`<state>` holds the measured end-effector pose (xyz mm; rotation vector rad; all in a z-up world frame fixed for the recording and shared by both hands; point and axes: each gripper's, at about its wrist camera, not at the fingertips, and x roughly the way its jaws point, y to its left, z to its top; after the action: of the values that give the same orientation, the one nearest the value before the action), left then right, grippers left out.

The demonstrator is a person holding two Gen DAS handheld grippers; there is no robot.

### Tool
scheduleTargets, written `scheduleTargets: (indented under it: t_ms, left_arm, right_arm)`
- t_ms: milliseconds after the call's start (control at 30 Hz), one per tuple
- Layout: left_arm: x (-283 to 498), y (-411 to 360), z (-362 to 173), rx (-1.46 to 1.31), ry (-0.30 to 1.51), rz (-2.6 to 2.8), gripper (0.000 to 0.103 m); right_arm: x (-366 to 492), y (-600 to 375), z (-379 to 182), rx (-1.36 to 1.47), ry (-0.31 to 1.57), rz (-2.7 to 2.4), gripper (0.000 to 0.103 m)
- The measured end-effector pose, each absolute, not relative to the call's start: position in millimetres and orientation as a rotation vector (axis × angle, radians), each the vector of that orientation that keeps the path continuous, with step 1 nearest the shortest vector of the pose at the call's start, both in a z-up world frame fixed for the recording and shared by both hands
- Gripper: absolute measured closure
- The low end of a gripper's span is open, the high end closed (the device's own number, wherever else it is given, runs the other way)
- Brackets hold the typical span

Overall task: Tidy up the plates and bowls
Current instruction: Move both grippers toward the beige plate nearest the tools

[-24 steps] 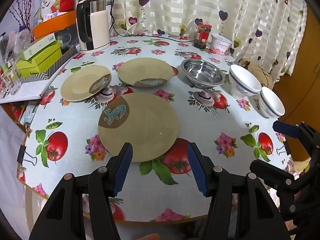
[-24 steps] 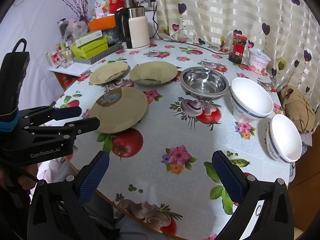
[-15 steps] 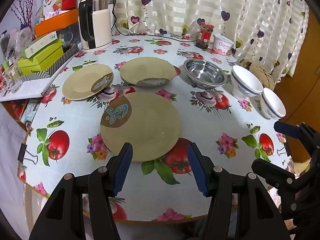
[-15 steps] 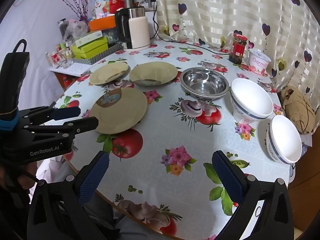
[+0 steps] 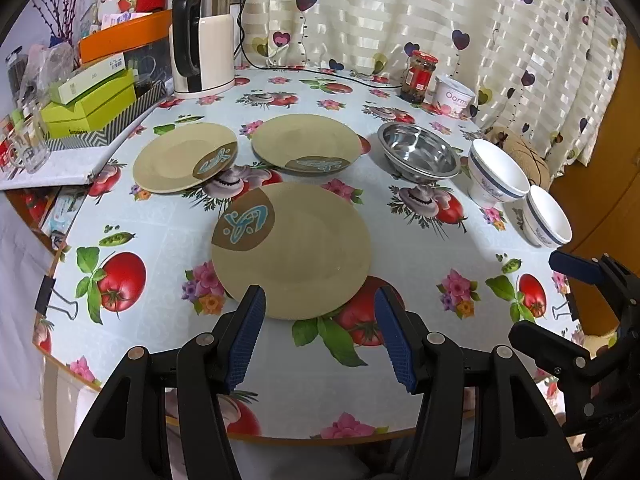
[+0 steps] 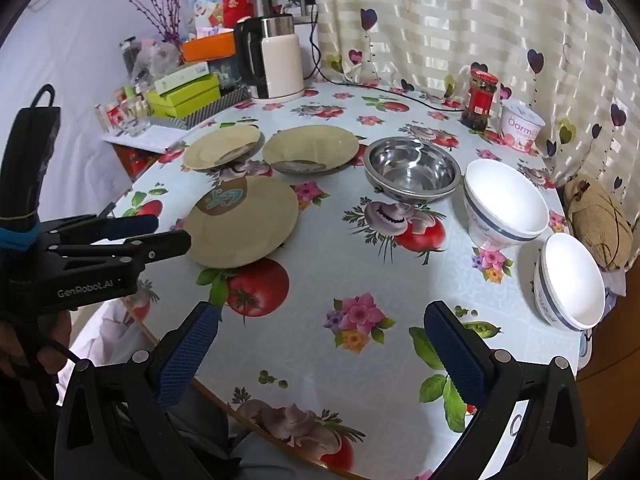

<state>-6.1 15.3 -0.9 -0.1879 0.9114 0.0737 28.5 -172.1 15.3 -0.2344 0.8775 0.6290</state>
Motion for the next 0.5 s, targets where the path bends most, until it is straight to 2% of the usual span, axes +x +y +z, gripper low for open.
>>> scheduleTargets:
  t_ms: [500]
  left_arm:
    - [-3.4, 18.6, -2.4, -0.18, 0.932, 0.085, 0.046]
  right_arm:
    - [24.2, -176.2, 18.6, -0.231, 0.864, 0.636, 0.0]
